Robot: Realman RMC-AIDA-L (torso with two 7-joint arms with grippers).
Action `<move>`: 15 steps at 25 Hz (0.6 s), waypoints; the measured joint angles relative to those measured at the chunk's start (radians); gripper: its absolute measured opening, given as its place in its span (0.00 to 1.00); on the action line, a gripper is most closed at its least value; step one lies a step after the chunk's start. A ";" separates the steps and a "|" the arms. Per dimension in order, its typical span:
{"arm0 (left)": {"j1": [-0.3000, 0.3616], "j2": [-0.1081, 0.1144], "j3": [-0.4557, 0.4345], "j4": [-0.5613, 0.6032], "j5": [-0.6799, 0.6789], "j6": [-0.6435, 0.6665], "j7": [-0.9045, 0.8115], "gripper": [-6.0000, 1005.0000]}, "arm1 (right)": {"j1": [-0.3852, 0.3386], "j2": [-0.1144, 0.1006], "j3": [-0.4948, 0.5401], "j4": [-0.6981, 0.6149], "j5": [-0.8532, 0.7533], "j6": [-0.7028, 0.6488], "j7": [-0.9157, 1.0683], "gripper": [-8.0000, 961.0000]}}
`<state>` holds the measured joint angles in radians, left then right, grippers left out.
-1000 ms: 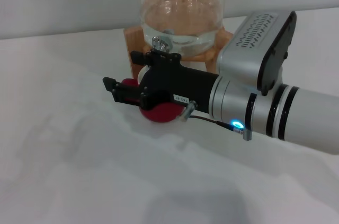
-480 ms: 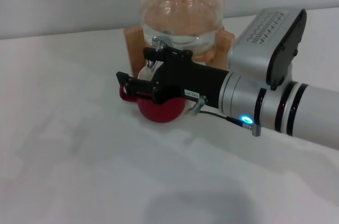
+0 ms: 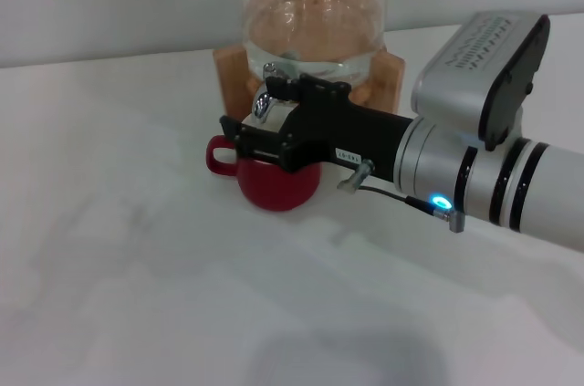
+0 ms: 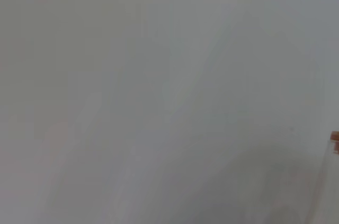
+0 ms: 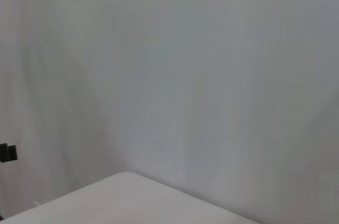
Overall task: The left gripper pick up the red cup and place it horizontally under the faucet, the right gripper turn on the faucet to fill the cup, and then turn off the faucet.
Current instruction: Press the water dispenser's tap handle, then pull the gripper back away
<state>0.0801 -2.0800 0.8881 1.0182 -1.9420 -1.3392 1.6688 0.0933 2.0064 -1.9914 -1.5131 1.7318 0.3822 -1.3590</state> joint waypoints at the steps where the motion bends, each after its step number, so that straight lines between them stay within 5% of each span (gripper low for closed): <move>1: 0.000 0.000 0.000 0.000 0.000 0.000 0.000 0.65 | 0.000 0.000 0.003 0.000 0.000 0.001 0.000 0.81; 15: 0.009 -0.003 0.002 0.023 0.000 0.000 -0.021 0.65 | -0.014 0.000 0.039 0.004 -0.002 0.009 0.000 0.81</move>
<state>0.0890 -2.0831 0.8897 1.0415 -1.9420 -1.3392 1.6477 0.0793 2.0064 -1.9523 -1.5096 1.7302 0.3913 -1.3587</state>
